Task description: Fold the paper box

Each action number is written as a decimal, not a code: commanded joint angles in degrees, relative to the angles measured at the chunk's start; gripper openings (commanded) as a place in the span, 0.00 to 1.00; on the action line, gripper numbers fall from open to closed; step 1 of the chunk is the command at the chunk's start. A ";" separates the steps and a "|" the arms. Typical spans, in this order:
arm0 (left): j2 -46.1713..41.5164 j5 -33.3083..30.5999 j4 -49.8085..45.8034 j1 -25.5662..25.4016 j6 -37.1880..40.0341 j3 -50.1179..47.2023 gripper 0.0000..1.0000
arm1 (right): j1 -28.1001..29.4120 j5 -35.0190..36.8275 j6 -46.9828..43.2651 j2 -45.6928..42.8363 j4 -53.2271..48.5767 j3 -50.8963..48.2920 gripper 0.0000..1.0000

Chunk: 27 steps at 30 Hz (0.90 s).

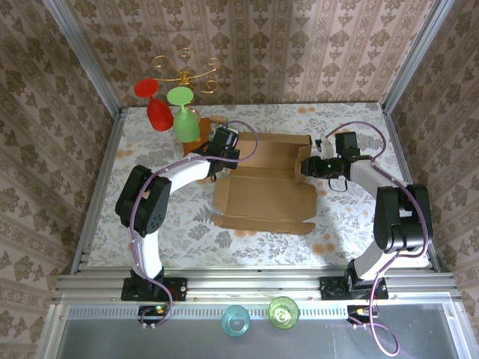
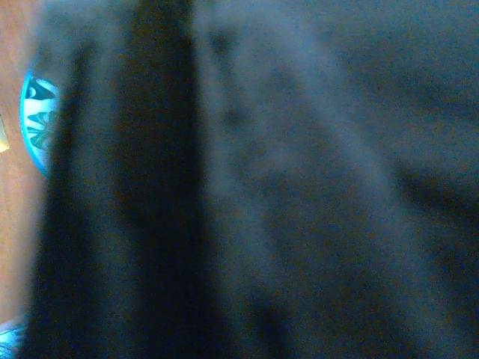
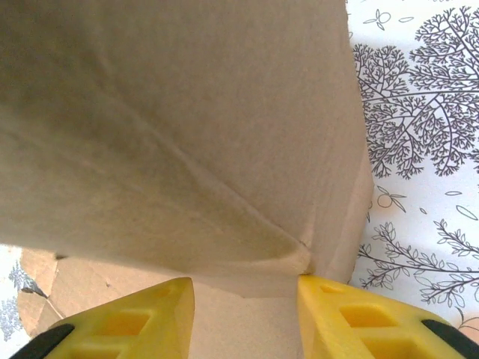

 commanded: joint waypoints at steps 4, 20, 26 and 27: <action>1.87 1.30 -2.41 0.51 3.66 -0.27 0.00 | 0.30 5.67 -2.03 0.96 -1.90 4.73 0.45; 1.67 2.16 -1.96 0.52 4.16 -0.41 0.00 | 3.16 12.51 -5.38 4.91 -4.06 12.01 0.52; 1.93 2.58 -2.38 0.60 4.25 0.12 0.00 | 5.33 18.82 -5.31 6.06 -3.24 12.68 0.51; 2.02 2.63 -2.40 0.61 4.26 0.21 0.00 | 5.79 20.02 -5.24 6.33 -3.20 12.92 0.51</action>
